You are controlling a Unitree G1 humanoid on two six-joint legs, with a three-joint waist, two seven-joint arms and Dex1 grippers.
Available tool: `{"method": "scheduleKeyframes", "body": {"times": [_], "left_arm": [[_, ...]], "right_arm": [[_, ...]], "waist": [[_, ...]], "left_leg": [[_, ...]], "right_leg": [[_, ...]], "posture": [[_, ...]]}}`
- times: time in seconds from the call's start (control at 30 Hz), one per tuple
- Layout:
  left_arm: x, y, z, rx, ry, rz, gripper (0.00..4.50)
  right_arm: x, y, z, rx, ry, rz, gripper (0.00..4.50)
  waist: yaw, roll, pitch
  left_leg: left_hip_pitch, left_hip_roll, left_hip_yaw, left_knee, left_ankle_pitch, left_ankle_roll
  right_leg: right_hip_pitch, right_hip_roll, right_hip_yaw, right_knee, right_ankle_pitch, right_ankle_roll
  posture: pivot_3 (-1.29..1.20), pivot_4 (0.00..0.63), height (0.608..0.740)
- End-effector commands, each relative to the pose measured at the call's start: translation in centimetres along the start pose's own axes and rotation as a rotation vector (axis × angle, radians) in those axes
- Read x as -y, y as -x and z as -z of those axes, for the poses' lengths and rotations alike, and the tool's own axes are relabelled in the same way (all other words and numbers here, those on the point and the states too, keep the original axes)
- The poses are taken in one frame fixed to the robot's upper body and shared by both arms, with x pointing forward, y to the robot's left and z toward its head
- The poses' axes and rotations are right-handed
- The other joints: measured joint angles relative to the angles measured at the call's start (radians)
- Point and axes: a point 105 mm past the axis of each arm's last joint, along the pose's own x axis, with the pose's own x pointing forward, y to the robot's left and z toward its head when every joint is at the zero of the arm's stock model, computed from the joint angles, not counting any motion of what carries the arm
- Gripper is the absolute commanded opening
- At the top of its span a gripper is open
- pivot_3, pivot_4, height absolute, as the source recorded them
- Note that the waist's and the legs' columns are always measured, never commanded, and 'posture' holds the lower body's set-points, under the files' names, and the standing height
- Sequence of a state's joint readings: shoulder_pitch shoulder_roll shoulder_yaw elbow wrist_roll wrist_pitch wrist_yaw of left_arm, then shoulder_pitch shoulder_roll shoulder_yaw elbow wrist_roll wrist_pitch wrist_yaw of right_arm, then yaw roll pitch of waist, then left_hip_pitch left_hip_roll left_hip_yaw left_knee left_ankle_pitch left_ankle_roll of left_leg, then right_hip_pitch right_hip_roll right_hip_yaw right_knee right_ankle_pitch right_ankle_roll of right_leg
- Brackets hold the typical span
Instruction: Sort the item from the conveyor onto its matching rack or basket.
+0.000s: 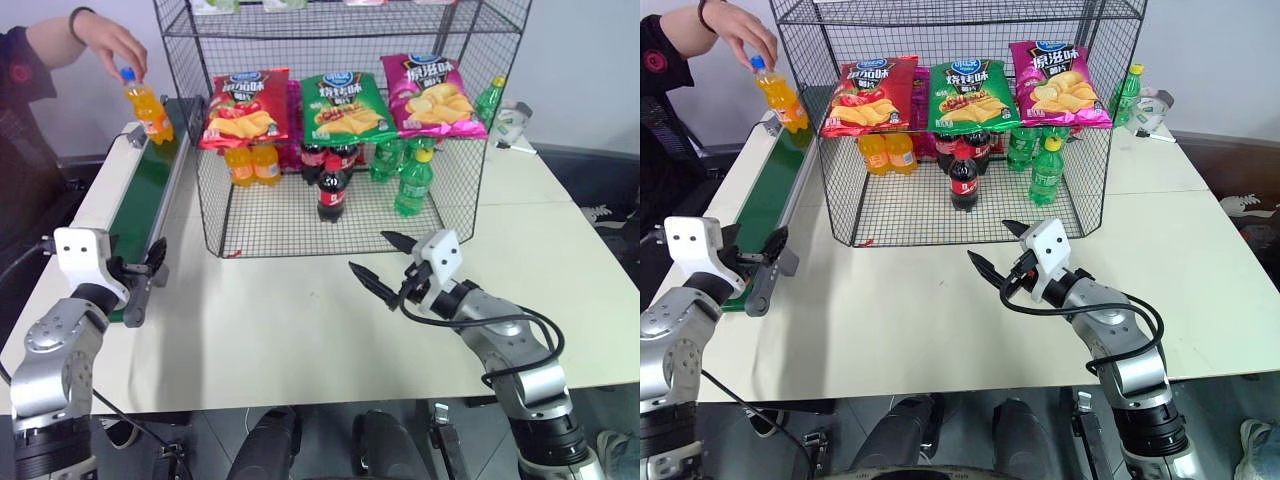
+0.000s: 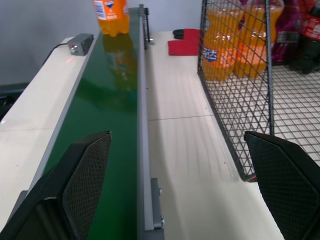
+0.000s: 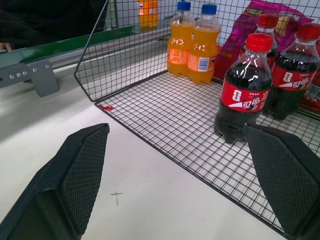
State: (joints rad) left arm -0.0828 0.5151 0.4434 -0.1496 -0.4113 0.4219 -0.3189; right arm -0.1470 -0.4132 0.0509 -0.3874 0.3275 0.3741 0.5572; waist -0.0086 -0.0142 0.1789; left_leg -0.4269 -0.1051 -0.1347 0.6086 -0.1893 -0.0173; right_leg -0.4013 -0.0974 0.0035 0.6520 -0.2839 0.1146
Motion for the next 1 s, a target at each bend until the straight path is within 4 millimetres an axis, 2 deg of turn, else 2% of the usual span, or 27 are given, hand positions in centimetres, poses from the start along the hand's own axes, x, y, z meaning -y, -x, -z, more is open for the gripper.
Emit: {"method": "scheduleKeyframes", "body": {"times": [0.03,0.53,1.0], "left_arm": [[-0.3,0.1,-1.4,0.06,-0.013,-0.027,4.43],[-1.7,0.2,-1.9,0.087,-0.011,-0.13,4.43],[-2.1,0.1,-2.0,0.12,0.009,-0.206,4.43]], "right_arm": [[-0.2,-0.3,-1.6,0.055,0.039,-0.008,4.5],[-0.3,-0.6,-1.5,0.058,0.038,-0.009,4.5],[-0.3,-0.8,-1.6,0.065,0.041,-0.009,4.5]], "waist": [[0.0,0.0,0.0],[0.0,0.0,0.0],[0.0,0.0,0.0]], "left_leg": [[0.0,0.0,0.0,0.0,0.0,0.0],[0.0,0.0,0.0,0.0,0.0,0.0],[0.0,0.0,0.0,0.0,0.0,0.0]], "right_leg": [[0.0,0.0,0.0,0.0,0.0,0.0],[0.0,0.0,0.0,0.0,0.0,0.0],[0.0,0.0,0.0,0.0,0.0,0.001]], "posture": [[0.0,0.15,0.74],[0.0,0.15,0.74],[0.0,0.15,0.74]]}}
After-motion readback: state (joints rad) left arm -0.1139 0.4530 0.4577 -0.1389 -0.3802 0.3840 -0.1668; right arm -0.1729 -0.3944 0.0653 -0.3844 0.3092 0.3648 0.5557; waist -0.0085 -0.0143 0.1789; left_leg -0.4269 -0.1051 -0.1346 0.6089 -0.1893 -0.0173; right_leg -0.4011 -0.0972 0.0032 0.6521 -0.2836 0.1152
